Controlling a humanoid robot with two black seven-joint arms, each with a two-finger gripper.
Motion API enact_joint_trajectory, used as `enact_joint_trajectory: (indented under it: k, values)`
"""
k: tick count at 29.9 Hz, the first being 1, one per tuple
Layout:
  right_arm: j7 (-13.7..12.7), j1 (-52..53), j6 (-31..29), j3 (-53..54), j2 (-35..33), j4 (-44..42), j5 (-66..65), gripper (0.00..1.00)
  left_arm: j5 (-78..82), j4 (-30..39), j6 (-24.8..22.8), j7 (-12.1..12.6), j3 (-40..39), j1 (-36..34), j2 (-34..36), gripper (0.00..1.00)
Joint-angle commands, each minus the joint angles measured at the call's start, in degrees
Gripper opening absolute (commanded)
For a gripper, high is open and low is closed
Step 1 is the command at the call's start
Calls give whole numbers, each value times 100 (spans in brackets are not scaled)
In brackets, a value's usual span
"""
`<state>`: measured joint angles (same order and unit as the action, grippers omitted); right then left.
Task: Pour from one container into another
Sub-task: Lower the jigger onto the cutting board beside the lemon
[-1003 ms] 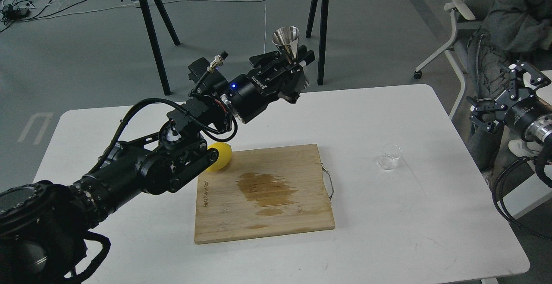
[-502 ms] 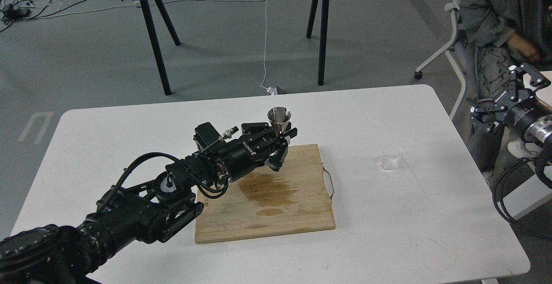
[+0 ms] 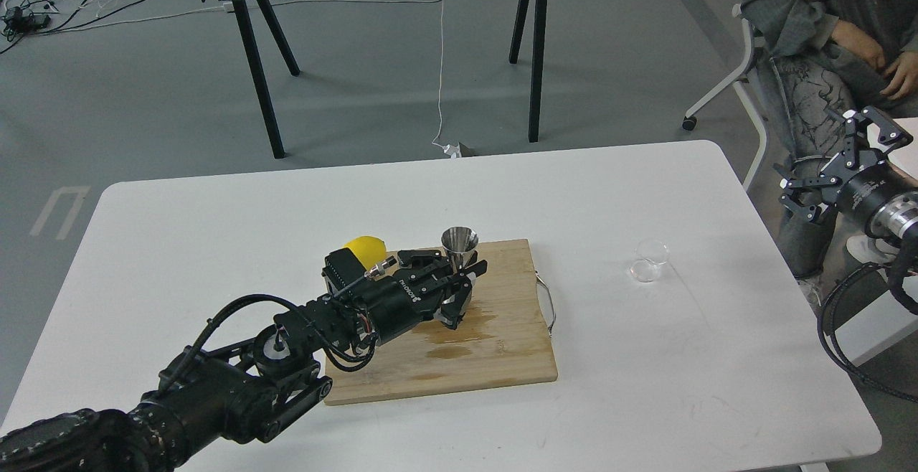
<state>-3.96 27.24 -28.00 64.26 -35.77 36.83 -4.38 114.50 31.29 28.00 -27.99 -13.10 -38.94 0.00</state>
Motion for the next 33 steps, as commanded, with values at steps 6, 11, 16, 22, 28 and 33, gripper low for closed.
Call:
enact_joint_trajectory:
  k: [6, 11, 16, 22, 28, 33]
  values:
    - [0, -17, 0, 7, 0, -1, 7, 100, -7, -211, 0, -1, 9, 10, 0, 13]
    - [0, -35, 0, 7, 0, -1, -1, 100, -7, -220, 0, -1, 9, 10, 0, 19]
    - [0, -35, 0, 7, 0, -1, 7, 100, 2, -220, 0, -1, 9, 71, 0, 22]
    - [0, -52, 0, 7, 0, -1, -2, 100, 11, -211, 0, -1, 18, 115, 0, 28]
    - [0, -52, 0, 16, 0, -1, -2, 100, 11, -211, 0, -1, 18, 124, 0, 30]
    - [0, -52, 0, 16, 0, -1, 7, 100, 11, -211, 0, -1, 18, 124, 0, 33]
